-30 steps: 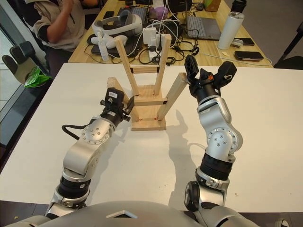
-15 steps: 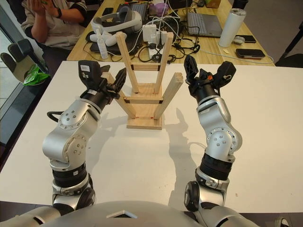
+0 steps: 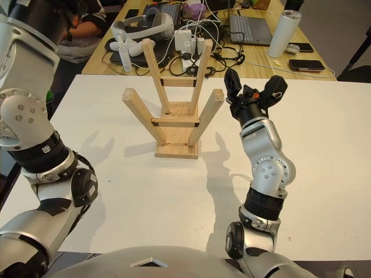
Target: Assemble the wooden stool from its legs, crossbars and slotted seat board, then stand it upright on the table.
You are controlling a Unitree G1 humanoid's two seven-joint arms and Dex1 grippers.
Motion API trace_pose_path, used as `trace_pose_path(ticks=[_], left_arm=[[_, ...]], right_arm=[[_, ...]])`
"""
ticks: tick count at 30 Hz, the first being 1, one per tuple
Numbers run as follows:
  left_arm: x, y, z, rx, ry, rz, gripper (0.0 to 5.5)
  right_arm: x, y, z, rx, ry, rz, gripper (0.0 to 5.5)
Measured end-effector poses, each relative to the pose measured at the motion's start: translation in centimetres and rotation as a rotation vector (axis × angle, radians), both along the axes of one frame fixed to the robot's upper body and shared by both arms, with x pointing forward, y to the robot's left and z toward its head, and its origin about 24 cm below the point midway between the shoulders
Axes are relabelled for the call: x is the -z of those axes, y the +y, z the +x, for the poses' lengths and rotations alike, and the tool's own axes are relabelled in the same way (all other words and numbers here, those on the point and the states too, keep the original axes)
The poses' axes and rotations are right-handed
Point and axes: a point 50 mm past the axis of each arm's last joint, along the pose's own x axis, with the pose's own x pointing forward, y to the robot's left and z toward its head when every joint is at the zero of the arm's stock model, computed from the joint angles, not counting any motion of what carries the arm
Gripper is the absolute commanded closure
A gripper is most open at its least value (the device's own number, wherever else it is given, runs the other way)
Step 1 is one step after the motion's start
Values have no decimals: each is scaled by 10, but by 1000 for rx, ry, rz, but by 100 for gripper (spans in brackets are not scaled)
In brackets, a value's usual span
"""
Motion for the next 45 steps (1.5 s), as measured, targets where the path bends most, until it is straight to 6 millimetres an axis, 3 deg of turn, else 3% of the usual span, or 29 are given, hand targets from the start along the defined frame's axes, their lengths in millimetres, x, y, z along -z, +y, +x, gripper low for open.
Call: trace_pose_path(ticks=[1, 3, 4, 6, 8, 12, 16, 19, 20, 22, 26, 27, 28, 29, 31, 33, 34, 40, 45], left_arm=[[14, -5, 2, 7, 49, 67, 239], [83, -18, 5, 29, 287, 297, 239], [98, -21, 1, 18, 308, 354, 239], [105, -27, -3, -21, 297, 439, 239], [109, -38, -6, -22, 287, 409, 239], [103, -55, -3, 28, 256, 309, 239], [93, -44, 8, -24, 263, 217, 239], [68, -42, 8, -6, 194, 125, 239], [63, -40, 8, -3, 180, 99, 239], [46, -27, 8, -33, 143, 9, 239], [36, 2, 11, -198, 121, -154, 239], [36, 12, 12, -263, 120, -193, 239], [36, 17, 12, -311, 121, -210, 239], [37, 19, 12, -324, 126, -216, 239], [42, 22, 13, -353, 146, -222, 239], [46, 25, 13, -381, 162, -226, 239], [47, 26, 13, -389, 167, -228, 239], [50, 26, 14, -408, 181, -223, 239], [51, 27, 14, -417, 183, -226, 239]], right_arm=[[0, 0, 0, -1, -1, -1, 116], [0, 0, 0, -1, -1, -2, 116], [0, 0, 0, 0, 0, -2, 116], [0, 0, 0, -2, 1, -3, 116], [0, 0, 0, -4, 1, -8, 116], [0, 0, 0, -8, 1, -11, 116], [-1, 2, 1, -17, -8, -12, 116], [-9, 3, 1, -10, -74, -91, 116], [-19, 3, 2, 9, -128, -150, 116], [-91, 15, 0, 39, -494, -353, 116], [-121, 65, -9, -89, -694, -548, 116], [-113, 82, -11, -142, -676, -607, 116], [-90, 90, -7, -189, -571, -661, 116], [-74, 92, -6, -222, -497, -688, 116], [-20, 96, -4, -341, -229, -760, 116], [20, 91, -5, -417, 22, -823, 116], [31, 89, -7, -439, 85, -841, 116], [29, 89, -7, -517, 110, -936, 116], [24, 94, -4, -479, 53, -790, 116]])
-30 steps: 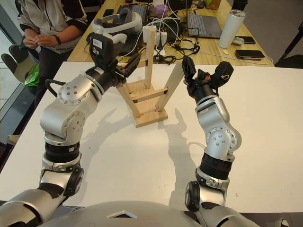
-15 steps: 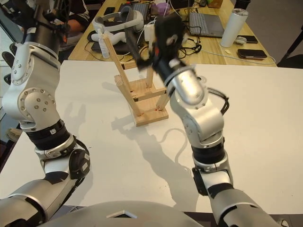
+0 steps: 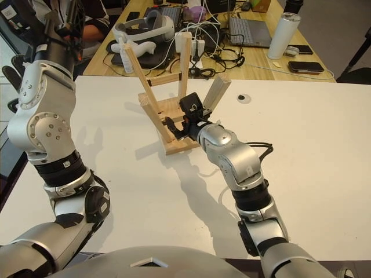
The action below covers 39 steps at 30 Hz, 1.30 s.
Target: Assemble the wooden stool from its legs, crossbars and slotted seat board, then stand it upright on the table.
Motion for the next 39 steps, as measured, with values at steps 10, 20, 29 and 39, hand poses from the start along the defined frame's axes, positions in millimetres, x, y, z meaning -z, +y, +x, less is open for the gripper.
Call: trace_pose_path(ticks=[10, 20, 29, 39], left_arm=[[74, 85, -31, -360, 276, 113, 328], [119, 90, -42, -362, 478, 290, 474], [114, 69, -26, -282, 471, 319, 474], [112, 58, -6, -225, 452, 338, 474]], right_arm=[[-142, -113, 45, 433, -570, 605, 203], [-1, -207, 53, 859, -134, 312, 367], [-2, -90, 39, 266, -113, 307, 367], [14, -64, 5, 186, -25, 311, 367]])
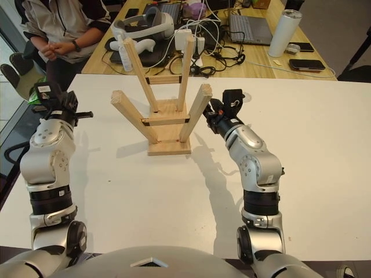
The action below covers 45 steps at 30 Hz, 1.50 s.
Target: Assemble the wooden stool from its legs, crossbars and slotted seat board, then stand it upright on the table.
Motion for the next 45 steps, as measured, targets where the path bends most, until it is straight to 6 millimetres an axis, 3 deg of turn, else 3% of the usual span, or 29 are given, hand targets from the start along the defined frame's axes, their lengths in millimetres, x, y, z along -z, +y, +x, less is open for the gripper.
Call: trace_pose_path(ticks=[5, 7, 11, 14, 18, 22, 24, 27, 30, 34, 37, 39, 41, 42, 45], left_arm=[[-9, -42, 45, 165, -43, -37, 474], [-15, -58, 54, 223, -76, -47, 474], [-12, -58, 58, 228, -81, -44, 474], [-18, -45, 58, 163, -119, -54, 474], [-16, -25, 52, 89, -129, -48, 474], [-14, -12, 44, 35, -148, -49, 474], [-6, -7, 36, 17, -132, -43, 474], [13, 7, 10, -40, -73, -31, 474], [24, 21, -15, -106, -10, -14, 474], [15, 24, -33, -139, 5, 23, 474], [15, 26, -35, -190, 28, 24, 474], [13, -1, -23, -163, 48, -37, 474], [7, -60, -7, 37, 97, -129, 474], [-1, -101, -3, 198, 120, -173, 474], [-3, -111, -1, 264, 177, -124, 474]], right_arm=[[4, -24, -7, 205, -4, 33, 367], [5, -27, -4, 266, -6, 51, 367], [-2, -23, 7, 318, -52, 72, 367], [-2, -16, 21, 328, -49, 25, 367], [-9, -7, 37, 365, -72, -45, 367], [4, -31, 42, 512, -24, -151, 367], [7, -41, 44, 491, -22, -137, 367], [10, -68, 36, 402, -65, -118, 367], [23, -95, 24, 430, -25, -177, 367], [25, -97, 16, 447, -18, -203, 367], [29, -98, 9, 493, 20, -223, 367], [32, -71, 8, 445, 56, -197, 367], [27, -24, 12, 272, 75, -122, 367], [18, 6, 15, 148, 68, -70, 367], [15, 0, 17, 124, 100, -115, 367]])
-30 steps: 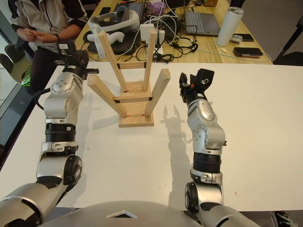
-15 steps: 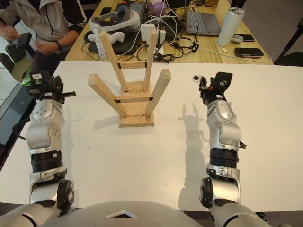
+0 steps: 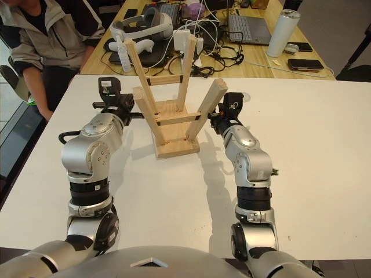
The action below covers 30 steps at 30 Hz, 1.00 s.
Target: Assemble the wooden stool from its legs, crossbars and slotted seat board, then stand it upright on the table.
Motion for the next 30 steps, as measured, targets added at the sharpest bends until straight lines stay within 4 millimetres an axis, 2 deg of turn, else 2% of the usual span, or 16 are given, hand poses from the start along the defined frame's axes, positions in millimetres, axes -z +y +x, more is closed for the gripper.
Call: trace_pose_path(ticks=[7, 10, 11, 13, 15, 16, 17, 19, 21, 22, 23, 25, 27, 30], left_arm=[[3, 14, 4, -15, 34, 67, 474], [2, 15, 5, 19, 29, 65, 474], [0, 18, 5, 34, 18, 66, 474], [-8, 29, 8, 13, -33, 74, 474], [-18, 53, 13, -68, -90, 109, 474], [-21, 57, 14, -86, -109, 112, 474], [-26, 60, 16, -109, -148, 107, 477], [-33, 59, 17, -120, -206, 92, 477], [-40, 59, 18, -143, -279, 81, 477], [-43, 59, 18, -159, -311, 74, 477], [-46, 58, 18, -178, -347, 59, 477], [-48, 58, 17, -194, -368, 51, 477], [-49, 59, 16, -219, -394, 51, 477], [-46, 56, 14, -227, -393, 39, 477]], right_arm=[[-4, 6, 0, -112, 0, -30, 367], [-6, 3, 2, -91, -41, -43, 367], [-12, -3, 7, -37, -98, -56, 367], [-41, -21, 19, 106, -260, -121, 367], [-82, -44, 25, 252, -479, -207, 367], [-94, -46, 26, 273, -541, -220, 367], [-114, -46, 25, 281, -647, -230, 349], [-137, -37, 21, 229, -765, -221, 312], [-151, -26, 13, 135, -856, -255, 287], [-156, -20, 8, 75, -892, -279, 255], [-161, -10, 1, -17, -935, -316, 255], [-158, -7, -5, -74, -949, -386, 255], [-137, -20, -10, -85, -866, -487, 255], [-111, -34, -16, -68, -728, -517, 255]])
